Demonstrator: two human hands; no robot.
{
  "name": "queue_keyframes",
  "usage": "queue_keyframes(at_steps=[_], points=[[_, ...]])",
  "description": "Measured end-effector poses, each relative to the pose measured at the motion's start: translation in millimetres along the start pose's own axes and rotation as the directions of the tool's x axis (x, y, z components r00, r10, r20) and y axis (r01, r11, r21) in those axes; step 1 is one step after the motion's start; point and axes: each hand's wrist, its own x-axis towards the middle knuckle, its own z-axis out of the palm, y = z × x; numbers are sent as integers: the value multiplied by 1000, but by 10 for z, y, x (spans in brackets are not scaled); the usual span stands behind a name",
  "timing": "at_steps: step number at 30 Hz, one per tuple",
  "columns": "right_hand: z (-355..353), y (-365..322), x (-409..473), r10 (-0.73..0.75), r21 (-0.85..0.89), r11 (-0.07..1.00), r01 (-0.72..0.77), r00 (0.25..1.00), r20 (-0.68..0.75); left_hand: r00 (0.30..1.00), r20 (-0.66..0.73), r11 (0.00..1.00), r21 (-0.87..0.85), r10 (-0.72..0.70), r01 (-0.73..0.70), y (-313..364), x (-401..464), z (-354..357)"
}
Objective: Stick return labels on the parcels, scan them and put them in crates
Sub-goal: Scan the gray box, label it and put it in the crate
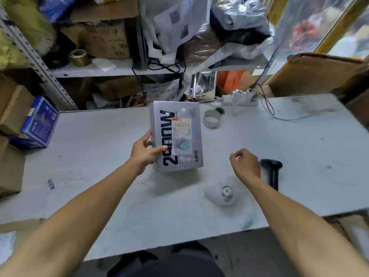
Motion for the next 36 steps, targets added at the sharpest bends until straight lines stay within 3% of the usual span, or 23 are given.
queue_keyframes(at_steps=[3,6,8,14,20,24,28,32,36], points=[[-177,479,-84,93,-14,995,-96,985,-145,999,44,1000,19,3,-4,-14,-21,189],[-250,811,-132,299,-14,950,-311,925,-232,997,82,999,47,-3,-1,10,-41,329],[-260,921,-162,423,31,905,-424,891,-164,996,92,998,70,-7,0,43,-57,391],[-265,1057,14,503,55,863,-502,864,-15,997,71,997,76,-39,33,80,-125,422],[-318,796,170,560,377,703,-603,796,229,996,10,995,47,-93,93,29,-218,347],[-426,283,235,464,527,678,-512,855,234,992,-21,991,36,-124,125,15,-247,293],[-558,-446,157,181,576,735,-358,922,343,987,-47,988,20,-154,155,19,-295,265],[-785,-1092,-147,-125,625,734,-266,851,509,981,-72,984,2,-177,178,8,-339,224],[-952,-1404,-393,-191,550,800,-239,768,612,976,-97,980,-8,-197,197,-8,-398,160]])
